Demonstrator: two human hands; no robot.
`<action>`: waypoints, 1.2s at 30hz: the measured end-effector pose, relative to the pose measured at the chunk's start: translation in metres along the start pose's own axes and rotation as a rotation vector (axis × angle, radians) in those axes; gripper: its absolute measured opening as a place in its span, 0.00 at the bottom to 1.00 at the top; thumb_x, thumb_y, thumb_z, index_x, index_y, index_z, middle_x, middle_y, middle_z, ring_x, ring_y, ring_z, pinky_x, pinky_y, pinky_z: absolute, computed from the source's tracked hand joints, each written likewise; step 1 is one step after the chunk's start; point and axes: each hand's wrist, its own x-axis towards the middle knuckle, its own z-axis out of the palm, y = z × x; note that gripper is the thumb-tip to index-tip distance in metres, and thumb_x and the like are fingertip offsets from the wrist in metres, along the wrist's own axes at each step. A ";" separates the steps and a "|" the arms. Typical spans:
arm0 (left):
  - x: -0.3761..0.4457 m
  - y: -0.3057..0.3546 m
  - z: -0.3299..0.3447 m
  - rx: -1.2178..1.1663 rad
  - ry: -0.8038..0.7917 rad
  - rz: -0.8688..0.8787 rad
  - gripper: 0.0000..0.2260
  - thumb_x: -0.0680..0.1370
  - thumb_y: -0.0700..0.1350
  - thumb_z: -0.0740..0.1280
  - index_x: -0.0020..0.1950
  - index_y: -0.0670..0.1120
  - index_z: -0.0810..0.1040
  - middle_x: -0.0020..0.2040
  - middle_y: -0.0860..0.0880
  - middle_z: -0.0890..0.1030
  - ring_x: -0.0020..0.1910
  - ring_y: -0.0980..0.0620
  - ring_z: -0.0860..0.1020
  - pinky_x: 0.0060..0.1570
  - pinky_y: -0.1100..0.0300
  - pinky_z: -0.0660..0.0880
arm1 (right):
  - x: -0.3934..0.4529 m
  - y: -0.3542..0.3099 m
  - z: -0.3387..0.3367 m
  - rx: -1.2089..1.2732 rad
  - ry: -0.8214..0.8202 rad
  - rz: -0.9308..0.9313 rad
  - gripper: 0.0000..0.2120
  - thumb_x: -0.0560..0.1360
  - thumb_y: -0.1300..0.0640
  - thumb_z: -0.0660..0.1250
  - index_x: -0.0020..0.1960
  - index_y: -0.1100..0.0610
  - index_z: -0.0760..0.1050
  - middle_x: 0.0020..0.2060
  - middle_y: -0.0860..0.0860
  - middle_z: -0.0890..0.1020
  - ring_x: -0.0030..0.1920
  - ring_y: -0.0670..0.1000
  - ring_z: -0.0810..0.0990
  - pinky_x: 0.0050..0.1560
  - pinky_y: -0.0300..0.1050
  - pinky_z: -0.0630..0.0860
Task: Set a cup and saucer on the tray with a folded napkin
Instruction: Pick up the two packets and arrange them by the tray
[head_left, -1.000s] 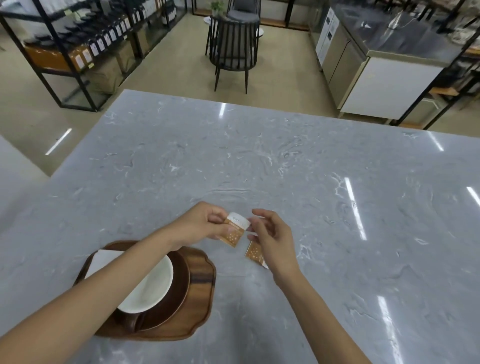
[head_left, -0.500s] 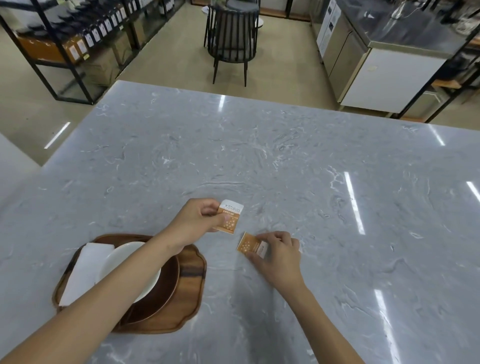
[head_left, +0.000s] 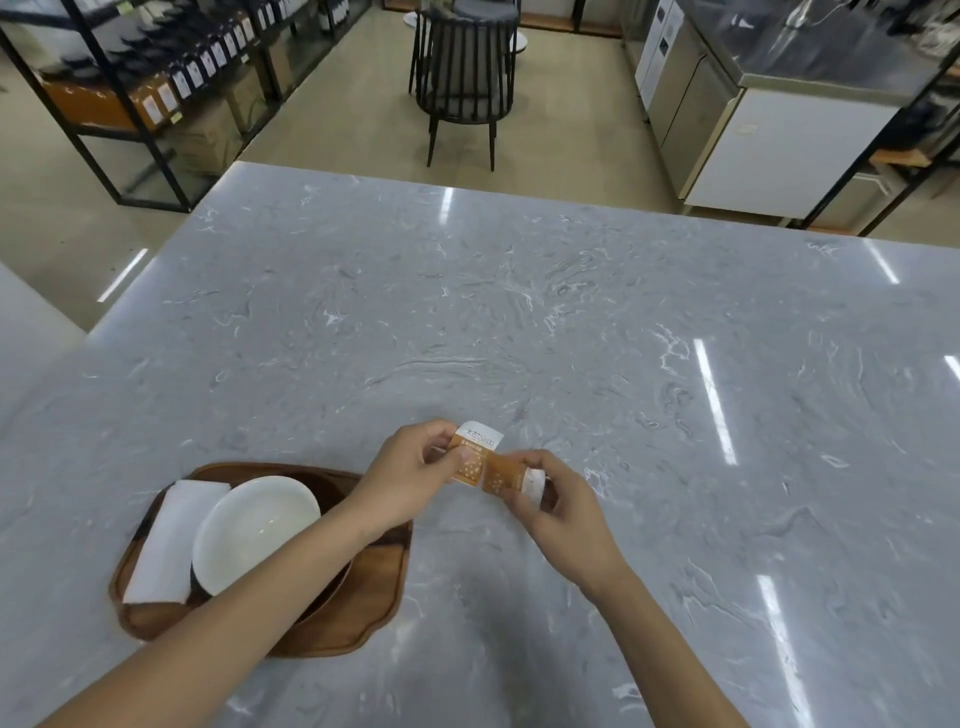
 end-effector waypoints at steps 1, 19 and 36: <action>-0.004 0.000 0.003 -0.008 -0.011 0.014 0.08 0.81 0.43 0.68 0.58 0.49 0.84 0.52 0.51 0.87 0.51 0.53 0.85 0.54 0.54 0.83 | -0.001 -0.004 -0.001 0.042 -0.004 0.023 0.20 0.76 0.62 0.74 0.63 0.46 0.77 0.45 0.46 0.85 0.43 0.45 0.83 0.44 0.39 0.78; -0.090 -0.025 0.014 -0.382 0.023 -0.008 0.12 0.77 0.33 0.72 0.58 0.43 0.84 0.51 0.46 0.88 0.54 0.44 0.86 0.61 0.50 0.79 | -0.031 -0.026 0.012 0.205 -0.093 0.162 0.14 0.75 0.62 0.75 0.58 0.48 0.83 0.46 0.51 0.88 0.48 0.49 0.87 0.50 0.40 0.82; -0.170 -0.074 0.049 0.079 0.624 0.026 0.13 0.77 0.39 0.73 0.61 0.49 0.84 0.56 0.54 0.86 0.53 0.57 0.83 0.52 0.56 0.82 | -0.041 0.011 0.075 0.303 -0.209 0.293 0.04 0.77 0.63 0.74 0.49 0.56 0.86 0.46 0.59 0.88 0.49 0.57 0.88 0.48 0.47 0.85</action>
